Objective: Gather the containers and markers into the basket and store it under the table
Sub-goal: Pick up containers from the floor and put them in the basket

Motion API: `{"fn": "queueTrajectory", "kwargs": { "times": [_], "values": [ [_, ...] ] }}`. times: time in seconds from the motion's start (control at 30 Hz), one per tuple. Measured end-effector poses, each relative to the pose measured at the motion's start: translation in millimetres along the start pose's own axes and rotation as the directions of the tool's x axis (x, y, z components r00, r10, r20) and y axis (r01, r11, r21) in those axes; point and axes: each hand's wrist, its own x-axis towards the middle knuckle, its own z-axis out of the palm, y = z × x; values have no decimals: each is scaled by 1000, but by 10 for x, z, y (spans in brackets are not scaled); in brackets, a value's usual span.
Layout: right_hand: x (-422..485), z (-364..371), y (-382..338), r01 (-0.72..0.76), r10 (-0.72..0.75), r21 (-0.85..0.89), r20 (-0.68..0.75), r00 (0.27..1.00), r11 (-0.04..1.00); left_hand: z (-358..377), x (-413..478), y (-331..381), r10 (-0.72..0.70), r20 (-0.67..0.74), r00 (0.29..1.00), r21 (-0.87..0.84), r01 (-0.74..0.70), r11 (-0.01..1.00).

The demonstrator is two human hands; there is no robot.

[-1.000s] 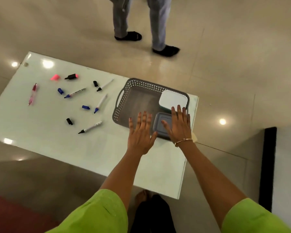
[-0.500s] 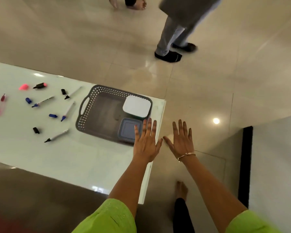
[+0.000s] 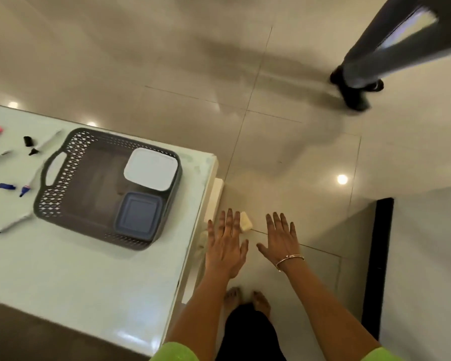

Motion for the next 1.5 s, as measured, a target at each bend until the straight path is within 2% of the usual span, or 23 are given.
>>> {"fn": "queueTrajectory", "kwargs": {
  "times": [0.1, 0.27, 0.43, 0.57, 0.63, 0.7, 0.77, 0.83, 0.9, 0.97, 1.0, 1.07, 1.1, 1.17, 1.2, 1.3, 1.33, 1.4, 1.5],
  "values": [
    [600, 499, 109, 26, -29, 32, 92, 995, 999, 532, 442, -91, -30, 26, 999, -18, 30, 999],
    [1759, 1469, 168, -14, -6, 170, 116, 993, 985, 1551, 1323, -283, -67, 32, 997, -26, 67, 997],
    [2527, 2307, 172, -45, 28, 143, 119, 992, 989, 2334, 1924, -596, -104, 48, 993, -35, 106, 994],
    [2714, 2668, 165, -25, 23, 52, 49, 999, 998, 2637, 2102, -747, -100, 63, 993, -15, 101, 995],
    [2753, 2733, 162, -11, 10, 61, 15, 1000, 998, 2702, 2131, -784, -100, 58, 993, -8, 101, 995],
    [2735, 2692, 184, -20, 17, 120, 20, 1000, 993, 2685, 2133, -793, -102, 52, 993, 14, 101, 995],
    [2604, 2538, 225, -79, 69, 296, 44, 997, 952, 2556, 2054, -746, -89, 42, 995, 29, 87, 996],
    [2342, 2242, 271, -174, 157, 535, 78, 985, 827, 2300, 1863, -640, -71, 23, 997, 27, 70, 997],
    [2038, 1841, 300, -263, 221, 710, 153, 963, 653, 1960, 1638, -491, -41, -15, 999, 17, 41, 999],
    [1699, 1303, 286, -325, 225, 839, 248, 942, 437, 1514, 1376, -332, -8, -52, 999, -13, 7, 1000],
    [1517, 1020, 259, -358, 200, 886, 309, 930, 294, 1266, 1237, -255, 9, -75, 997, -24, -11, 1000],
    [1186, 489, 200, -424, 99, 905, 419, 903, 41, 788, 981, -105, 37, -139, 990, -45, -44, 998],
    [1035, 212, 150, -454, 45, 889, 456, 889, -53, 526, 855, -57, 43, -171, 984, -59, -54, 997],
    [757, -346, -35, -492, -10, 863, 494, 869, -118, 21, 617, -26, 31, -226, 974, -81, -50, 995],
    [656, -613, -156, -474, -17, 878, 474, 880, -60, -222, 513, -36, 16, -253, 967, -86, -39, 996],
    [514, -1313, -588, -247, -27, 914, 270, 963, 321, -845, 290, -178, -53, -347, 936, -80, 27, 996],
    [494, -1527, -768, -172, -44, 899, 207, 977, 402, -1035, 220, -280, -90, -378, 921, -82, 64, 995],
    [509, -1898, -1119, -45, -103, 849, 116, 988, 527, -1336, 96, -488, -173, -433, 885, -114, 137, 984],
    [651, -2322, -1771, 90, -202, 722, 70, 977, 686, -1635, -69, -929, -312, -437, 844, -175, 261, 949]
  ]
}}
